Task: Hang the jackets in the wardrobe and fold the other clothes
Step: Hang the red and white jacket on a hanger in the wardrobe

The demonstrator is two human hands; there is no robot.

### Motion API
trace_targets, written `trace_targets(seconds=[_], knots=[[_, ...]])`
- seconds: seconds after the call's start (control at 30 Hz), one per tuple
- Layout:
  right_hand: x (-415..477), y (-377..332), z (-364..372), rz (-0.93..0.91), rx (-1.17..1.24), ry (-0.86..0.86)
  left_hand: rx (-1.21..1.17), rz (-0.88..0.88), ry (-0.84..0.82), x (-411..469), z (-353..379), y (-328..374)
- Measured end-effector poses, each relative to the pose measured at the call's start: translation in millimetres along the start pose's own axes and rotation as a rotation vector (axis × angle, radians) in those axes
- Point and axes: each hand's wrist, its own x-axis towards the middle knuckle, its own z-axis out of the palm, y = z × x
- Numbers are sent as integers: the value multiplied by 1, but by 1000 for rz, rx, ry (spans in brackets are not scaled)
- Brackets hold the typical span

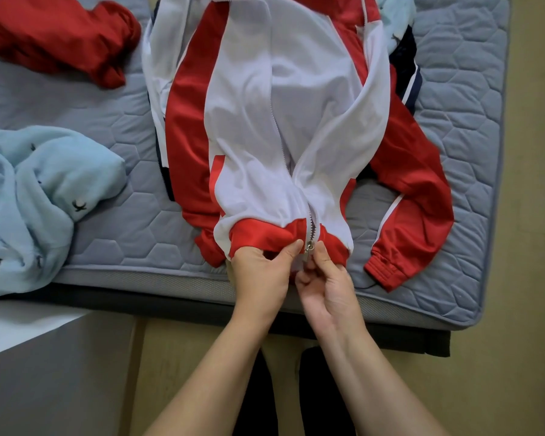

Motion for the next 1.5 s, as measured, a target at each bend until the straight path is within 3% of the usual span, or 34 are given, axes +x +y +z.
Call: trace_targets(seconds=[0.27, 0.4, 0.57, 0.73, 0.87, 1.0, 1.13, 1.33, 1.4, 1.5], knots=[[2, 3, -9, 29, -39, 129, 89, -134, -136, 4, -2, -18], [7, -1, -16, 76, -265, 145, 95, -198, -310, 11, -9, -22], [4, -8, -23, 211, -687, 0, 167, -145, -306, 16, -18, -20], [-9, -12, -22, 153, -896, -128, 309, -108, -322, 17, -29, -14], [-14, -19, -10, 167, -853, -137, 467, -25, -297, 13, -39, -15], [-11, -24, 13, 292, -497, -75, 557, 56, -242, 2, -49, -28], [2, -39, 41, 254, -346, -65, 640, -73, -217, 0, -64, -51], [-3, -47, 58, 225, -616, -91, 769, -265, -179, 6, -76, -39], [-9, -47, 61, 218, -653, -113, 792, -196, -91, 11, -69, -21], [-14, -53, 71, 202, -676, -129, 928, 45, -34, 15, -53, 10]])
